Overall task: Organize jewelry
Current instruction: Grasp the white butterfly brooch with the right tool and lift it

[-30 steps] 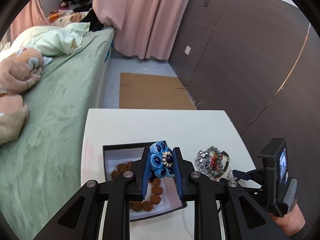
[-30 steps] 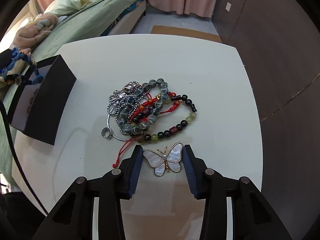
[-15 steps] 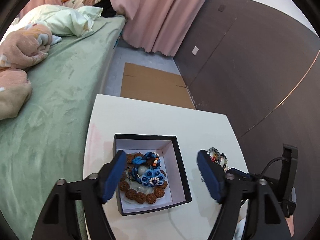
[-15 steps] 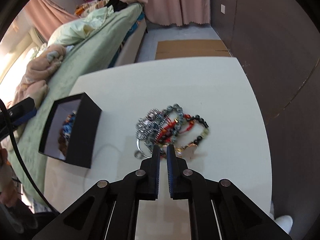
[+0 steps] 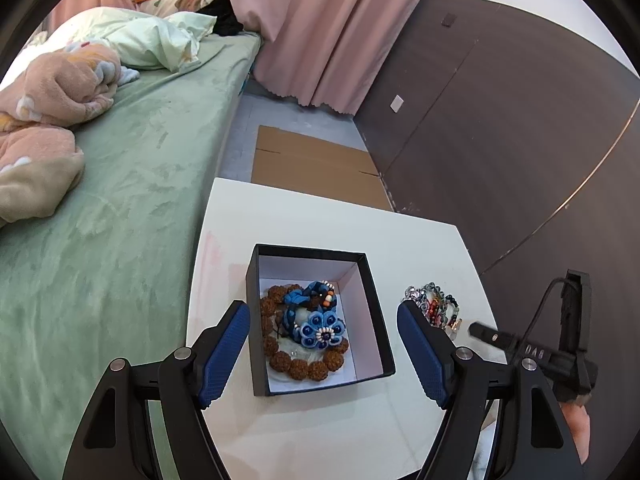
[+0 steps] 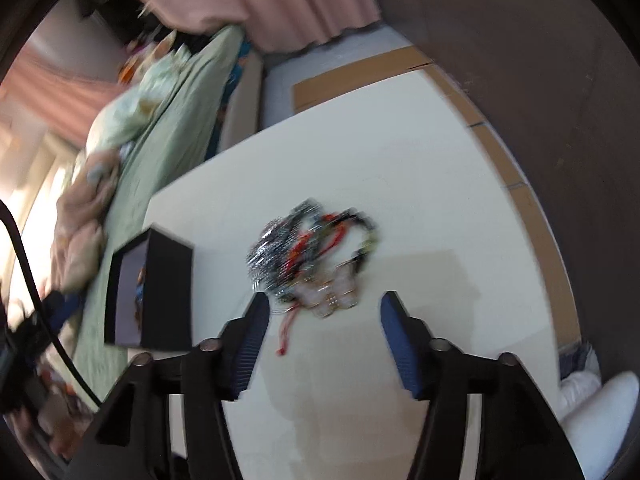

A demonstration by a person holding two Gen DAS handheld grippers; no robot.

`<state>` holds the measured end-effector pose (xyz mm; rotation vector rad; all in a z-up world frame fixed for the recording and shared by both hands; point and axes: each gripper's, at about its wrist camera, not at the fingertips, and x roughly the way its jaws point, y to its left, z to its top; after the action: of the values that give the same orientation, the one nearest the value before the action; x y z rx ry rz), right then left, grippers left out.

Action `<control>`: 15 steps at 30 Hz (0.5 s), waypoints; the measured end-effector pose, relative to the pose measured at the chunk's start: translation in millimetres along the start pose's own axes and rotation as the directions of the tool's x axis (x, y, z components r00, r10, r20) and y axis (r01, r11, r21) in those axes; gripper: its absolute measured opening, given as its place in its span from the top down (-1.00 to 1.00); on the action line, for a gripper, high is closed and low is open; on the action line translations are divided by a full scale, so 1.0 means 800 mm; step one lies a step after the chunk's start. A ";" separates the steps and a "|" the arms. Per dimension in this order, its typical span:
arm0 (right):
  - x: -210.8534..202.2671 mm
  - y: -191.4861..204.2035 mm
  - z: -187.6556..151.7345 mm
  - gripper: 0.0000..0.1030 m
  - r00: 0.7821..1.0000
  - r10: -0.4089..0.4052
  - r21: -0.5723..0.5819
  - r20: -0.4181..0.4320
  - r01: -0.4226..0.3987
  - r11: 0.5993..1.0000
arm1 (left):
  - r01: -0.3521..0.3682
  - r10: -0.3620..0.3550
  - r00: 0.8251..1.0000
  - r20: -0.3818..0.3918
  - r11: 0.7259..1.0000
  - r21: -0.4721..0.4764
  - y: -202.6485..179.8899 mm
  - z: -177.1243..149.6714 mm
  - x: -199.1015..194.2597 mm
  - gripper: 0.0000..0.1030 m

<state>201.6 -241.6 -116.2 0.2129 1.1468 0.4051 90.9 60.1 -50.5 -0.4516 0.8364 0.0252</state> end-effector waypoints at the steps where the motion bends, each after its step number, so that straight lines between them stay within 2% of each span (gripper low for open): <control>1: -0.001 -0.008 0.001 -0.15 1.000 -0.003 0.024 0.009 0.003 1.000 | 0.000 0.000 1.000 0.000 1.000 0.001 -0.001 -0.002 -0.001 -0.49; 5: 0.003 -0.024 0.003 -0.15 1.000 -0.019 0.072 0.021 0.018 0.997 | 0.007 -0.007 1.000 -0.002 1.000 0.009 -0.003 -0.005 -0.003 -0.49; 9: 0.013 0.000 0.000 -0.15 0.997 -0.078 -0.042 0.005 0.079 0.996 | 0.008 -0.008 1.000 -0.001 1.000 0.018 -0.006 -0.004 -0.002 -0.49; 15: 0.034 0.035 -0.005 -0.14 0.985 -0.171 -0.240 -0.011 0.163 0.957 | 0.010 -0.010 1.000 0.002 1.000 0.014 -0.005 -0.002 -0.002 -0.49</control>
<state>201.8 -204.8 -130.0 -0.1010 1.1271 0.3933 89.6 56.1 -48.2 -0.4425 0.8323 0.0106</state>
